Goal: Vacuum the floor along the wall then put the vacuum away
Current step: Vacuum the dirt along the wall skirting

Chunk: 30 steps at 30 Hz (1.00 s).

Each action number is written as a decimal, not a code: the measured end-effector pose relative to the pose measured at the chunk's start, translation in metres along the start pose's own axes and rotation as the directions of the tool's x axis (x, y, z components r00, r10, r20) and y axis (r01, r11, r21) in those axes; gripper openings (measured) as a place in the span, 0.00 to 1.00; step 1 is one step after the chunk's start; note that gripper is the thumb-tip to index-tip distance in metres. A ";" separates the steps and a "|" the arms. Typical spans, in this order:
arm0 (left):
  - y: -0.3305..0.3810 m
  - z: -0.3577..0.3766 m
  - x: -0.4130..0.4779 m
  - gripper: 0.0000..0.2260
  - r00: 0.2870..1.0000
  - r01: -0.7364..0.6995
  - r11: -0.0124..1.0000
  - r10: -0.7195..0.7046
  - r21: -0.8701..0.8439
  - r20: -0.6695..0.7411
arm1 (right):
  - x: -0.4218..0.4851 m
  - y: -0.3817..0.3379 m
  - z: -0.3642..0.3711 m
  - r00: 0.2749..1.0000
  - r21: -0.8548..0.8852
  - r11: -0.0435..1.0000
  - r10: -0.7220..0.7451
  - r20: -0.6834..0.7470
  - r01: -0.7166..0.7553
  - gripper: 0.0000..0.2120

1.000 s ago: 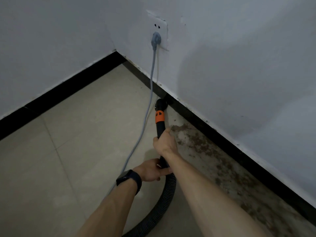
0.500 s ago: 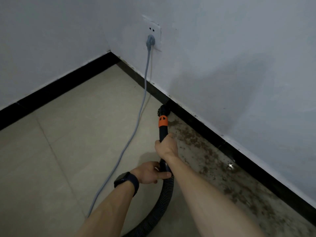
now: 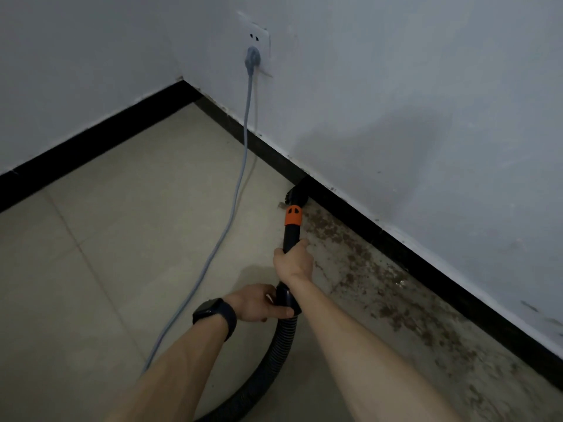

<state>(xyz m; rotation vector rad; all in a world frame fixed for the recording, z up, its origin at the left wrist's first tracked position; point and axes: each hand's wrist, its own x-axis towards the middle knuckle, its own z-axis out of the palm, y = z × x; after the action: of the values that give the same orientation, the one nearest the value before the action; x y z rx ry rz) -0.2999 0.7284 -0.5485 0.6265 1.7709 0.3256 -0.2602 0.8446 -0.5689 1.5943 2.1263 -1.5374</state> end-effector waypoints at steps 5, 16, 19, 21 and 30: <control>-0.007 -0.007 -0.008 0.26 0.997 0.048 0.997 -0.052 -0.064 -0.050 | 0.004 -0.007 0.007 0.999 0.183 0.982 0.046 0.028 -0.050 0.17; -0.015 -0.017 -0.007 0.25 0.950 -0.055 0.945 -0.049 -0.322 -0.307 | 0.027 -0.041 0.011 0.956 0.612 0.756 0.062 0.287 -0.233 0.12; -0.017 -0.027 -0.011 0.23 0.970 -0.011 0.979 -0.039 -0.202 -0.242 | 0.028 -0.042 0.006 0.938 0.643 0.709 0.075 0.339 -0.289 0.13; -0.020 -0.032 -0.012 0.25 0.979 0.032 0.994 -0.053 -0.106 -0.199 | 0.032 -0.039 0.006 0.945 0.653 0.705 0.078 0.316 -0.277 0.14; -0.026 -0.057 -0.022 0.14 0.990 0.140 0.987 -0.141 0.084 -0.002 | 0.018 -0.042 0.036 0.947 0.685 0.668 0.098 0.307 -0.291 0.10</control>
<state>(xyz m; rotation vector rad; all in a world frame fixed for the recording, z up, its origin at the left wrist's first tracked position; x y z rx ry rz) -0.3561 0.7001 -0.5275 0.5579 1.8211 0.1532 -0.3171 0.8317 -0.5695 1.5924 1.1860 -2.5182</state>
